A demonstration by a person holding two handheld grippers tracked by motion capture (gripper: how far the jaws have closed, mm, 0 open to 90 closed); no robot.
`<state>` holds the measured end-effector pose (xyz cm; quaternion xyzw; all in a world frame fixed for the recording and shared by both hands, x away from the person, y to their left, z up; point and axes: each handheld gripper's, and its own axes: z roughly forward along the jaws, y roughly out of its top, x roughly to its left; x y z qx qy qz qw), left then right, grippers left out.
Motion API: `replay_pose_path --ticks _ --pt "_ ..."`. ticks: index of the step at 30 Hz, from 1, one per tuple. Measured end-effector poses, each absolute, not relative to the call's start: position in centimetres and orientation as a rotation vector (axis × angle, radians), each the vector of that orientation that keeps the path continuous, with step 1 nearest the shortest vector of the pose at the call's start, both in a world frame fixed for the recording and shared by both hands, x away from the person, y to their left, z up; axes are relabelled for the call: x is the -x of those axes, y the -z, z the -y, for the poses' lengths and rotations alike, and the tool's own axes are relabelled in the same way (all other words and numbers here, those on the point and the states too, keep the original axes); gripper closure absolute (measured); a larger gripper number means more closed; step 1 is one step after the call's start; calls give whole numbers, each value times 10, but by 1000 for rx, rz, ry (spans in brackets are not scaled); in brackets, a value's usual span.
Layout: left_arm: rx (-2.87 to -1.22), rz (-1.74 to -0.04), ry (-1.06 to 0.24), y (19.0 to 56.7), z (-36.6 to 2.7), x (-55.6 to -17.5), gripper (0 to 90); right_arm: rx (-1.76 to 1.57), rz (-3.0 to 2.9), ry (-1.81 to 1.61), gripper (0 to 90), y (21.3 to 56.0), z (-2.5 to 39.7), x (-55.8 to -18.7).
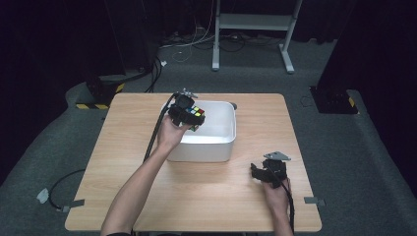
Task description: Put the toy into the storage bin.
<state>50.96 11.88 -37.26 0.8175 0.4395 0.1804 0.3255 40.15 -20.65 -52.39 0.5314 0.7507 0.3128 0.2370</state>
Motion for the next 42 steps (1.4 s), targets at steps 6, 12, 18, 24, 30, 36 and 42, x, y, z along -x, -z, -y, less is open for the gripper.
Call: replay_pose_path --ticks 6,12,18,24,30,36,42 --pt "-2147 -1144 -475 372 -121 -507 337 -1457 -2058 -858 226 524 206 -402" --pt "-2151 -1140 -480 371 -123 -505 337 -1458 -2057 -857 226 524 206 -402" --pt "-2145 -1129 -486 368 -124 -502 336 -1458 -2058 -857 226 524 206 -402" --pt "-2154 -1125 -487 368 -124 -501 336 -1458 -2058 -857 226 524 206 -402" --pt "-2154 -1116 -490 367 -125 -500 336 -1459 -2058 -857 226 524 206 -402" --pt "-2157 -1115 -489 366 -128 -498 337 -1458 -2058 -857 226 524 206 -402" --pt "-2150 -1106 -485 363 -129 -497 337 -1459 -2058 -857 226 524 206 -401"
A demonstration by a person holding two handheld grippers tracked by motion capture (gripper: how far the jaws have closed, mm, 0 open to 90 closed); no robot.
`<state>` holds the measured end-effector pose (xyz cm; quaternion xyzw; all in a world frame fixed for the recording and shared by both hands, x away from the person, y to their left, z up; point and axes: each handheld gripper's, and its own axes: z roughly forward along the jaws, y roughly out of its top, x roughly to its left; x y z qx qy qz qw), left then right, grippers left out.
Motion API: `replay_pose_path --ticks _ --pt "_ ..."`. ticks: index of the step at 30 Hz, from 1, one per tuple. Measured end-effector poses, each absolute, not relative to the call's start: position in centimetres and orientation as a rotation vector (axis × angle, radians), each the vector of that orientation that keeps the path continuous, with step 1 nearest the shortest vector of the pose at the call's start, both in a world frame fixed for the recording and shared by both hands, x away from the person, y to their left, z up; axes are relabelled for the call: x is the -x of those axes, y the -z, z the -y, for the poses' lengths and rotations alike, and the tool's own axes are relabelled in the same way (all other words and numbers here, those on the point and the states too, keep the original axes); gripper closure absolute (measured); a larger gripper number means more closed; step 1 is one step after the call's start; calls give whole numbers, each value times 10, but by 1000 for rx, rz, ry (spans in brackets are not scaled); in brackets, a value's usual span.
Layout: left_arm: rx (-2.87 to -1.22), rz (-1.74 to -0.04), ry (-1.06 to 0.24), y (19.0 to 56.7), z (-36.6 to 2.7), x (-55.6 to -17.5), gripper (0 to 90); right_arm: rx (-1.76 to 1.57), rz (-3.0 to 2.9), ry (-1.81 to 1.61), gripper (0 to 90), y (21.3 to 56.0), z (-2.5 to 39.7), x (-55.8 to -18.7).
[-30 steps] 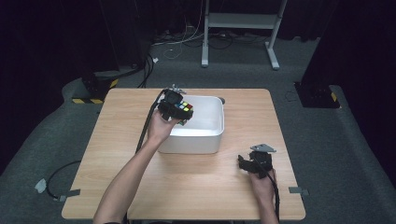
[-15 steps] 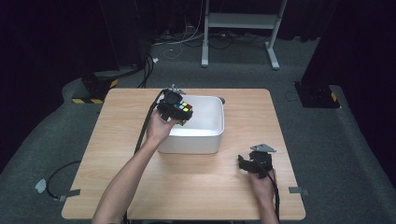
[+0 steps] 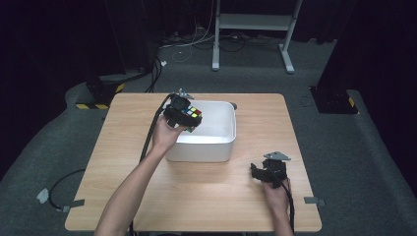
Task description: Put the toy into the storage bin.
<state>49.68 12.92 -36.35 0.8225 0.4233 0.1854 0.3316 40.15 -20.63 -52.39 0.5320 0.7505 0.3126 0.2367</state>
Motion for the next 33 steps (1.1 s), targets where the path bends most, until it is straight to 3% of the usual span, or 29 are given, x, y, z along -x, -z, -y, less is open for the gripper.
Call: replay_pose_path --ticks 33 --pt "-2115 -1109 -498 363 -145 -487 337 -1457 -2058 -856 227 524 206 -401"
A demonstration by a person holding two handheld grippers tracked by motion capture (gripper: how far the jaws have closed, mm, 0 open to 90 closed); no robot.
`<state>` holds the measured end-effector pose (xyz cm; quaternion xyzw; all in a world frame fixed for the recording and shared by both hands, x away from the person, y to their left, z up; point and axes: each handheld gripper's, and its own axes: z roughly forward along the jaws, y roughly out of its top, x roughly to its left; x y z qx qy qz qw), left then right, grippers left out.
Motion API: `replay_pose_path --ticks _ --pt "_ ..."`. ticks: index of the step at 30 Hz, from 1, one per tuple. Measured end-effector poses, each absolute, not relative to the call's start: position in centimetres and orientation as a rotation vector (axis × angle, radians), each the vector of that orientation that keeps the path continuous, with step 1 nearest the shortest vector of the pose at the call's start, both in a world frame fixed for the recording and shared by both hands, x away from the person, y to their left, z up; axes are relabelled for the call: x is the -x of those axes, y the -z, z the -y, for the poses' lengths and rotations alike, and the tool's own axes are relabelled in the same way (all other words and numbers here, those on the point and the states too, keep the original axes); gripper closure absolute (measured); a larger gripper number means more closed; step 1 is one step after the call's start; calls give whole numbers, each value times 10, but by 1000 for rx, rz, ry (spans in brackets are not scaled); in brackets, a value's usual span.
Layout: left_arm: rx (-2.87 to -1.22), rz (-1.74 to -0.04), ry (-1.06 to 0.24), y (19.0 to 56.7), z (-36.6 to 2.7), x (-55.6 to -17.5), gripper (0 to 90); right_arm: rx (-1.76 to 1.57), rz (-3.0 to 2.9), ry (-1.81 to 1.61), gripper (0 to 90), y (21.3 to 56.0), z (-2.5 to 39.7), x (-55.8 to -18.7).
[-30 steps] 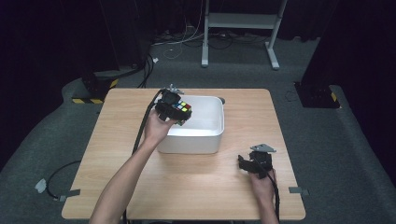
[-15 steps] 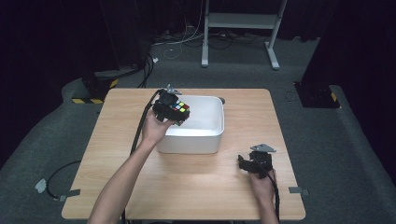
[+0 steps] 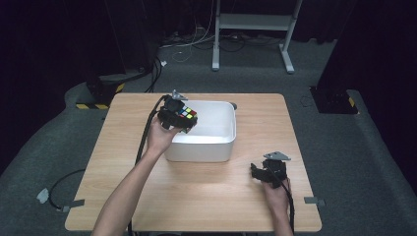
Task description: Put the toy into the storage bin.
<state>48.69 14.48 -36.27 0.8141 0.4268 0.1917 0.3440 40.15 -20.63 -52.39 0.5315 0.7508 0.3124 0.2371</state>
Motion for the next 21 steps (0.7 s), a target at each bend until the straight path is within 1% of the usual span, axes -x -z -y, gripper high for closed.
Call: replay_pose_path --ticks 21 --pt "-2109 -1096 -521 357 -153 -478 336 -1456 -2058 -857 226 524 206 -402"
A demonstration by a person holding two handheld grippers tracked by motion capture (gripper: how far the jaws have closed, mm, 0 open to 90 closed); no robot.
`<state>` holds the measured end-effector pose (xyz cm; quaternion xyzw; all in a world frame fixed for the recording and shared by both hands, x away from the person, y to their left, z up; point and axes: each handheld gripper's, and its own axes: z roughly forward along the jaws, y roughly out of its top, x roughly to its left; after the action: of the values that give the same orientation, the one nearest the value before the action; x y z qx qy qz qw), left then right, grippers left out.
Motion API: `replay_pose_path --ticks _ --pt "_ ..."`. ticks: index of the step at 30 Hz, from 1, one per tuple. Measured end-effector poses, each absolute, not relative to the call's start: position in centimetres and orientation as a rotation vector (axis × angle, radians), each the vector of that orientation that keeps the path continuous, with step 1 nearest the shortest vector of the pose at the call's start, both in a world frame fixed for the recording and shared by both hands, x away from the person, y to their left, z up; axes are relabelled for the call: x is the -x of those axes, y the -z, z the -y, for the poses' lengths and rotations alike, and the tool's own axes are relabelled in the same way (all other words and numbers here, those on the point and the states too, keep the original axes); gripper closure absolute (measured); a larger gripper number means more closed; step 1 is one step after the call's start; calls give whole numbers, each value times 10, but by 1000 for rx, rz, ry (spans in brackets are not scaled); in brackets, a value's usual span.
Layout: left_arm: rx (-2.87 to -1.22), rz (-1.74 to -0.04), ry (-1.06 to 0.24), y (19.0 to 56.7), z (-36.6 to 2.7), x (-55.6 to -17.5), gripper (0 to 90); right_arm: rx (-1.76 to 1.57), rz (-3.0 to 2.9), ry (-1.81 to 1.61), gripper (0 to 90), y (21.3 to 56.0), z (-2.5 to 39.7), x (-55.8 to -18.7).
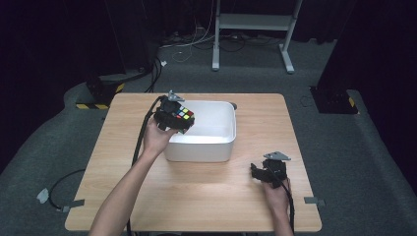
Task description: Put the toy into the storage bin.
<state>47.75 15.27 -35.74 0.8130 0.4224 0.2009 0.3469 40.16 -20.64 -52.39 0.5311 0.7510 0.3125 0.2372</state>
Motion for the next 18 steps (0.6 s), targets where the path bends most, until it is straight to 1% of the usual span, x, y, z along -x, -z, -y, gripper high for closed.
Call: replay_pose_path --ticks 18 --pt "-2080 -1116 -510 364 -169 -472 336 -1456 -2059 -857 226 524 206 -402"
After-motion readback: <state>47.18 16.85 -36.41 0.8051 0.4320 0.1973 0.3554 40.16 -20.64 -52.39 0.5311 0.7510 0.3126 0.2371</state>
